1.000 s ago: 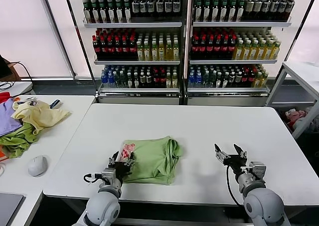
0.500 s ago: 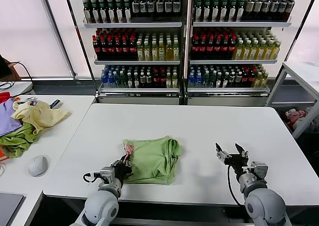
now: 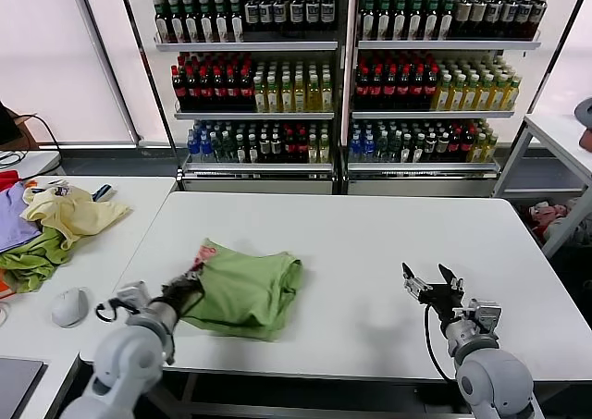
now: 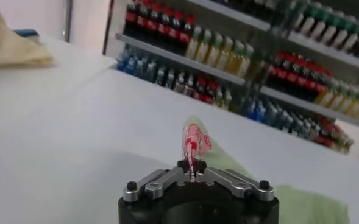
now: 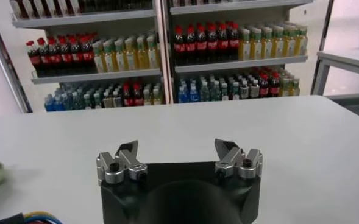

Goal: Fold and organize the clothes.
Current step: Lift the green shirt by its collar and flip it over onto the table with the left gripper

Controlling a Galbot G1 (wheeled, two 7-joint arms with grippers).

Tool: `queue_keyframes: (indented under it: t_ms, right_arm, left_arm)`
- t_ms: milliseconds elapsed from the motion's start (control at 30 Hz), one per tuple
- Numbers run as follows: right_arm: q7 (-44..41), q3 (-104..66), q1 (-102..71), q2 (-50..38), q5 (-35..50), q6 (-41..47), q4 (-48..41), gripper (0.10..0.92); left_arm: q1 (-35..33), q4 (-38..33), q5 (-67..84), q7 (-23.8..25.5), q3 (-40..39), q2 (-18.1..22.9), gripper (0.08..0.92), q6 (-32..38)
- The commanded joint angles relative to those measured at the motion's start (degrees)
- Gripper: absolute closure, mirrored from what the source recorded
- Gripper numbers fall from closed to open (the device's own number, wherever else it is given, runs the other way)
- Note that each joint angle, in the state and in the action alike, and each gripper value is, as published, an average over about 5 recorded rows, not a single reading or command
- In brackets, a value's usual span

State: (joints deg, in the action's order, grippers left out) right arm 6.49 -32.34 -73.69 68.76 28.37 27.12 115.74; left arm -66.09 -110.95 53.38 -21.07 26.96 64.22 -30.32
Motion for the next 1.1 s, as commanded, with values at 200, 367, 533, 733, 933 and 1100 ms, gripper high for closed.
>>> queue_keyframes:
  t_ms: [200, 367, 533, 733, 933, 1100]
  right_arm:
    - [-0.1, 0.7, 0.7, 1.1, 0.2, -0.1, 0.5, 0.203]
    - [-0.1, 0.6, 0.6, 1.4, 0.2, -0.2, 0.8, 0.203]
    - [-0.1, 0.4, 0.6, 1.6, 0.2, -0.2, 1.1, 0.203]
    - [-0.3, -0.4, 0.3, 1.7, 0.2, -0.4, 1.4, 0.203]
    - [-0.5, -0.6, 0.5, 1.5, 0.2, -0.4, 1.2, 0.203]
    - [-0.6, -0.3, 1.3, 1.2, 0.2, -0.3, 1.0, 0.203]
  left_arm:
    - [2.7, -13.4, 17.2, -3.1, 10.5, -11.7, 0.906, -3.1]
    - [3.4, -15.6, 3.9, -3.9, -6.5, -1.7, 0.906, -3.1]
    - [8.3, -9.8, -7.5, -5.4, -20.6, 11.4, 0.906, -3.1]
    - [14.6, 3.9, -12.9, -6.7, -29.8, 24.0, 0.906, -2.9]
    - [17.2, 14.2, -19.3, -6.1, -33.2, 29.5, 0.906, -1.5]
    - [17.5, 16.8, -28.4, -1.9, -35.2, 29.3, 0.879, 2.1]
